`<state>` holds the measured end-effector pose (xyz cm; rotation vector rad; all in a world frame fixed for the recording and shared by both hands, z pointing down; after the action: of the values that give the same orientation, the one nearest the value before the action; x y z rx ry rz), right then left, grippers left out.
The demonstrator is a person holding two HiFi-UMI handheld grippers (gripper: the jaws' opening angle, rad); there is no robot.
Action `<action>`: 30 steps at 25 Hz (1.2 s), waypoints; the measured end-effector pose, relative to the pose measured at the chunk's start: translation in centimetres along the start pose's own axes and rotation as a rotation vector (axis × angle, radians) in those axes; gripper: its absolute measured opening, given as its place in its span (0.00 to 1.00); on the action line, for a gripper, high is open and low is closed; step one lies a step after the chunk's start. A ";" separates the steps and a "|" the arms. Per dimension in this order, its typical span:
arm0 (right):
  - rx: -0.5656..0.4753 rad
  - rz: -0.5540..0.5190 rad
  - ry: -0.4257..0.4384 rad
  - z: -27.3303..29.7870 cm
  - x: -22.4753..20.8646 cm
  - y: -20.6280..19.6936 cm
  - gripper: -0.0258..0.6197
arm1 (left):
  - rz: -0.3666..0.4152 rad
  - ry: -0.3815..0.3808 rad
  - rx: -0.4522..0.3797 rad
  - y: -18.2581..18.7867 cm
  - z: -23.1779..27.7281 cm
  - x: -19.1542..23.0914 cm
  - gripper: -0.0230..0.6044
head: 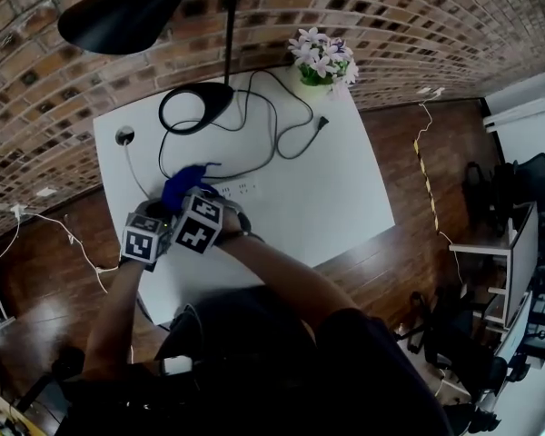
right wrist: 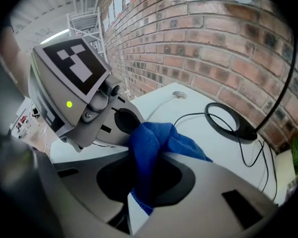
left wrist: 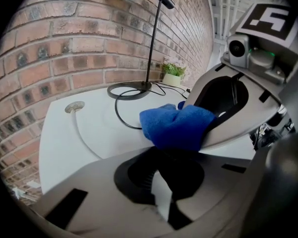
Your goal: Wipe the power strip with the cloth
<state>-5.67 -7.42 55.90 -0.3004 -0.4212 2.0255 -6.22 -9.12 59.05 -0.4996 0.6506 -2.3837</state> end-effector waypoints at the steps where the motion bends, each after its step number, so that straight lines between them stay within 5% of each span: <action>1: -0.002 0.019 0.009 -0.1 0.0 0.0 0.12 | -0.003 -0.001 0.004 0.0 0.0 0.0 0.05; 17: -0.023 0.119 0.118 -0.1 -0.2 0.3 0.13 | 0.000 -0.006 0.007 0.1 0.1 0.2 0.05; 30: -0.021 0.090 0.094 0.0 -0.2 0.0 0.13 | 0.013 0.016 -0.001 0.1 0.1 0.1 0.05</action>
<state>-5.56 -7.61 55.91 -0.4326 -0.3760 2.0860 -6.23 -9.32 59.11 -0.4761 0.6605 -2.3777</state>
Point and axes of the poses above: the fingertips, and each gripper's own axes: z forward along the fingers, x to its left, y out of its top, the point moved 1 cm from there along -z, backward along the fingers, and after that the axes turned 7 degrees about x, right-handed, at the moved point
